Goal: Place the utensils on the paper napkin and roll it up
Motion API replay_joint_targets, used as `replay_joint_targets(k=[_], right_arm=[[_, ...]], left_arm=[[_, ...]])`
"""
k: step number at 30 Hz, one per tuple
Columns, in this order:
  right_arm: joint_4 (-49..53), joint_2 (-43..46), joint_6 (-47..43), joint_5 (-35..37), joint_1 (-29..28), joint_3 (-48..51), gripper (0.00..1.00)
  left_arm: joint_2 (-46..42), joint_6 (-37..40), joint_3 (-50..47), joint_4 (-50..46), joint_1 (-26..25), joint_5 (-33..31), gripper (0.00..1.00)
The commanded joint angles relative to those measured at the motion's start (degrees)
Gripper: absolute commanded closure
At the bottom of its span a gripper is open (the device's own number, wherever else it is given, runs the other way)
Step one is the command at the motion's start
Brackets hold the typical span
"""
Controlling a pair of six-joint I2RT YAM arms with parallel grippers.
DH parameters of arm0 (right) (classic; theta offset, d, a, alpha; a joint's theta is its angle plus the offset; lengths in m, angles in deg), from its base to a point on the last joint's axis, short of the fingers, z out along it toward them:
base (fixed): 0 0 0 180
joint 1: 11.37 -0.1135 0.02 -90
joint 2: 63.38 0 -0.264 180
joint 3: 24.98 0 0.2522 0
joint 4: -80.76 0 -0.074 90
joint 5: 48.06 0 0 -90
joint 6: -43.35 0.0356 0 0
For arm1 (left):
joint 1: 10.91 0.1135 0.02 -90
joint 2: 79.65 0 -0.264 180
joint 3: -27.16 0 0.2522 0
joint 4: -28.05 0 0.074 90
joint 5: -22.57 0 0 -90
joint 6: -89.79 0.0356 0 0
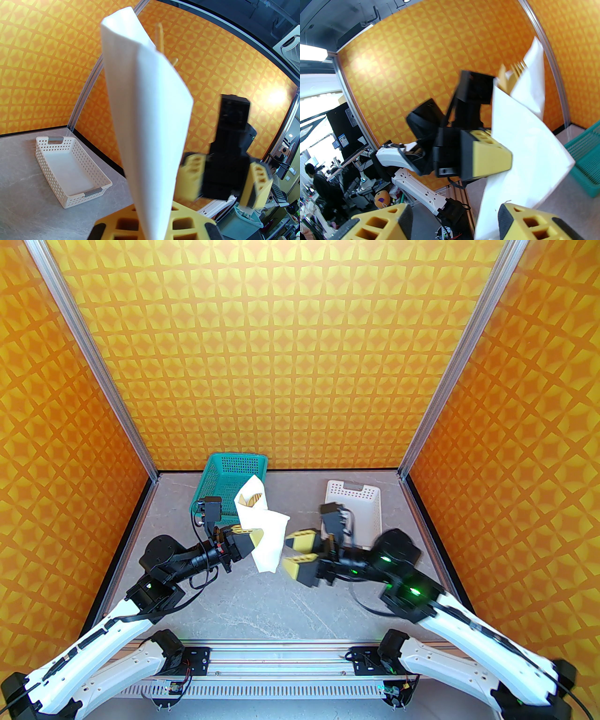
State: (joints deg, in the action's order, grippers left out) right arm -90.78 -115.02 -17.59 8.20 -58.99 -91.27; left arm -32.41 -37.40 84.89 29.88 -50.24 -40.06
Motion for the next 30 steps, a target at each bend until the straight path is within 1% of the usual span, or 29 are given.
replay_joint_targets(k=[1,11,22,30], right_arm=[[-3.7,-0.7,1.8,-1.3,-0.5,-0.3,0.35],[0.8,-1.1,-0.6,3.1,-0.5,-0.3,0.34],[0.9,-2.4,-1.4,4.8,-0.5,-0.9,0.34],[0.5,-3.5,-1.5,4.6,-0.5,-1.4,0.34]], left_arm=[[-0.6,1.0,1.1,-0.4,-0.3,-0.9,1.00],[-0.7,1.0,1.3,-0.4,-0.3,-0.9,1.00],[-0.6,0.7,1.3,-0.4,-0.3,-0.9,1.00],[-0.5,0.8,1.3,-0.4,-0.3,-0.8,1.00]])
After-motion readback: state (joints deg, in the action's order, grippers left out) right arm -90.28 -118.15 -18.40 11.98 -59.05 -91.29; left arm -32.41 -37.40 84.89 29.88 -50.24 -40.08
